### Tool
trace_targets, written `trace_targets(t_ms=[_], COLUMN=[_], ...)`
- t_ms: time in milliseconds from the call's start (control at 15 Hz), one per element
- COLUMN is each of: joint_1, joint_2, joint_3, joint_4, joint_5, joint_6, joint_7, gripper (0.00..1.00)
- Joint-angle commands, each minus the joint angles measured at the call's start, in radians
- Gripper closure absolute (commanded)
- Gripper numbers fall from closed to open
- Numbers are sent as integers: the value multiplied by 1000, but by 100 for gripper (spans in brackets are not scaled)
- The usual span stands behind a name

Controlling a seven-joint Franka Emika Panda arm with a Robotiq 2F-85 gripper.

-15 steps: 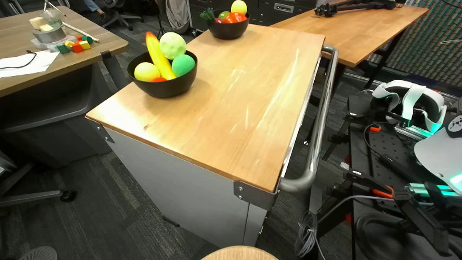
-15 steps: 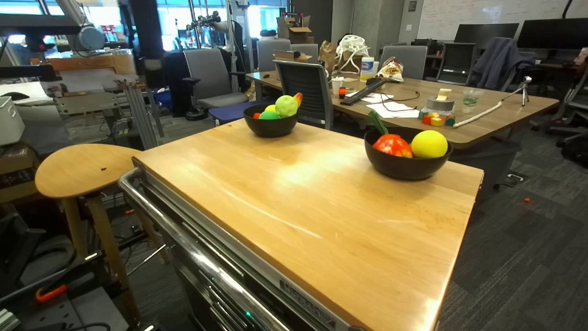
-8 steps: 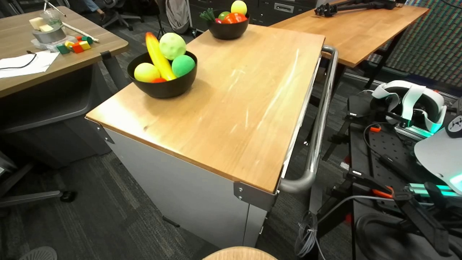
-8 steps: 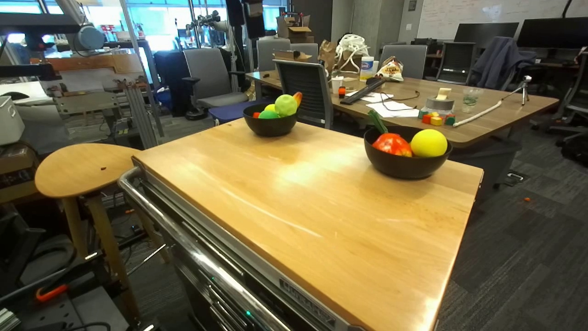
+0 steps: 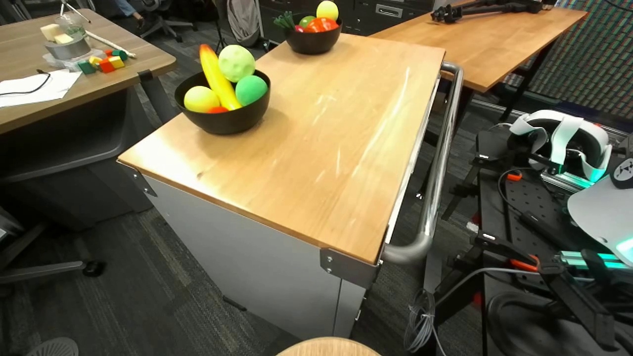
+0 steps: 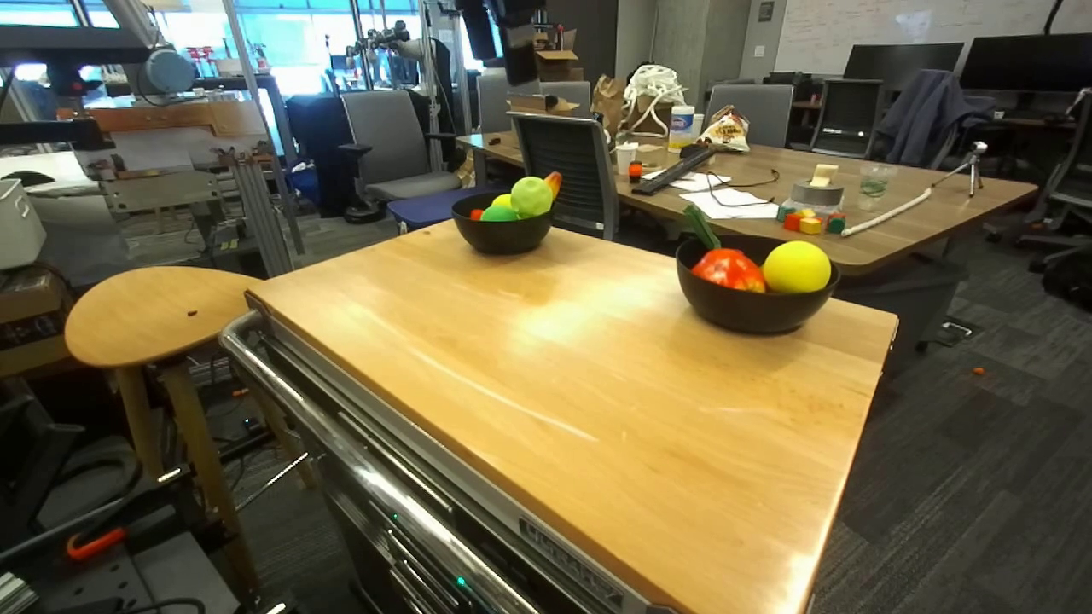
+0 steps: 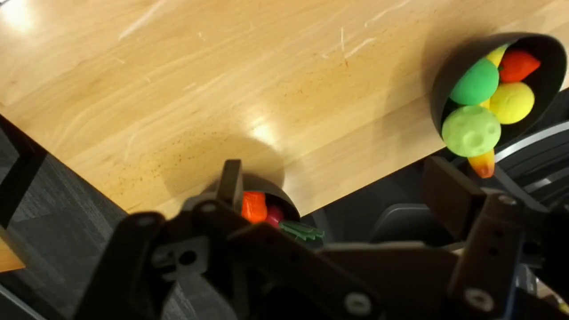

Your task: Take the fruits and vegetables out of the bowls and put them on the table

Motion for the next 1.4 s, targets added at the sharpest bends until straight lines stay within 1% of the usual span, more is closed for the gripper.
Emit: trace_targets(t_ms=[0,267,467,533,600,667,733,867,1000,1067,1333], joint_1=[-22,-23,4,3,27,35,28,40,42,42,35], joint_2=[175,415,588,632,665,675,621,669,676,681,775], joint_3=[-2,5,-3,5,-13,-13,-19,-20,-20,-26,-32], joint_4=[169,392,551,593,627,645,547,597,611,603,666], joint_5=[11,-32,-84,-84,-78,-59,-55,-53,-53,-56,-29], joint_6=[60,56,57,54,50,27,62,60,56,97,56], joint_7=[64,201,314,343,365,369,322,345,351,370,367], gripper=[0,0,0,0,0,0,0,0,0,0,0])
